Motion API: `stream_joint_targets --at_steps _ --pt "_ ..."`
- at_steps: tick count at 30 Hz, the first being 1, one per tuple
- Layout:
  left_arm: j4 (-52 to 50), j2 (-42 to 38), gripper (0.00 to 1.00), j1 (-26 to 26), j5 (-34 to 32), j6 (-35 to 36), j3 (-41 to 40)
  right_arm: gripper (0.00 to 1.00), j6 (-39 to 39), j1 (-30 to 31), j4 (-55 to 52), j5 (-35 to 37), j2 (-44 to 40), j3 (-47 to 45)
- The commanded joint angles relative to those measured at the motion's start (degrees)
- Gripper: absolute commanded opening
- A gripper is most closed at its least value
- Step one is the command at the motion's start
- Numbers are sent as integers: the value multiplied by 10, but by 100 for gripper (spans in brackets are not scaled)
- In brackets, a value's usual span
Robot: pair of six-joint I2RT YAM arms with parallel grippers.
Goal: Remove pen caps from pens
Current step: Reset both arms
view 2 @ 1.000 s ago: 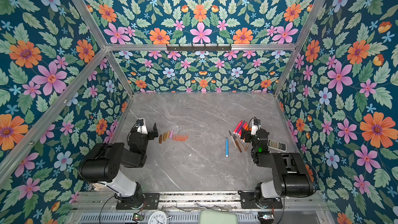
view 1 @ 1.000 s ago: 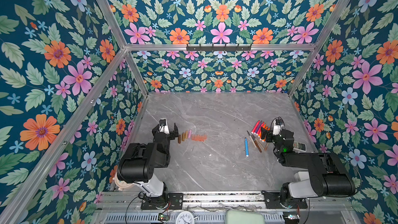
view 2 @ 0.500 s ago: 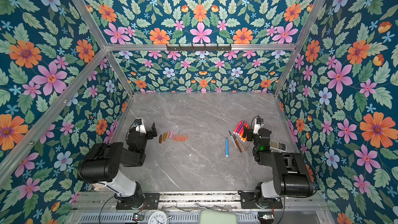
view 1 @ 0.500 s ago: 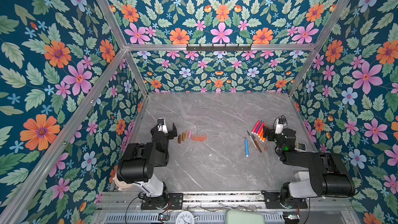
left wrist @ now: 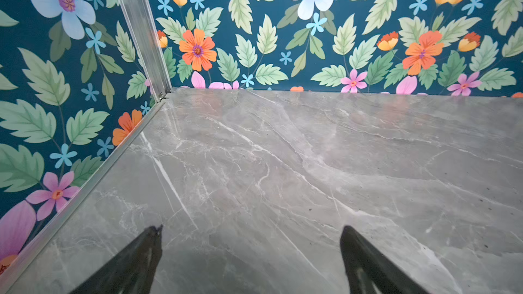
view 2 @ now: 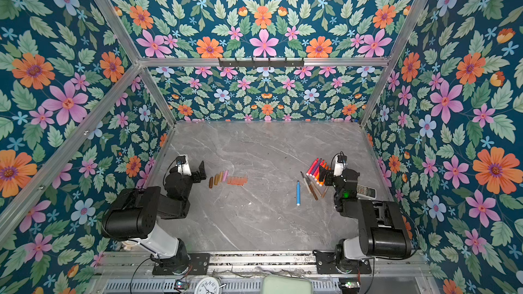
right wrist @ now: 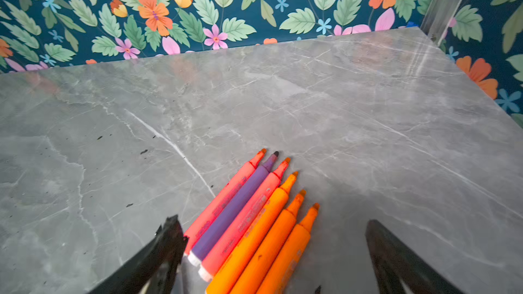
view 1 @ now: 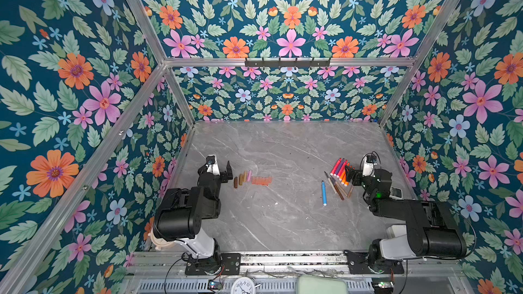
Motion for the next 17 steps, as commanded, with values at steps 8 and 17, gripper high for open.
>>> stream_joint_targets --at_steps 8,17 --pt "2 0 100 0 -7 -4 -1 99 2 0 2 -8 0 0" --pt "2 0 100 0 -7 -4 -1 99 3 0 2 -7 0 0"
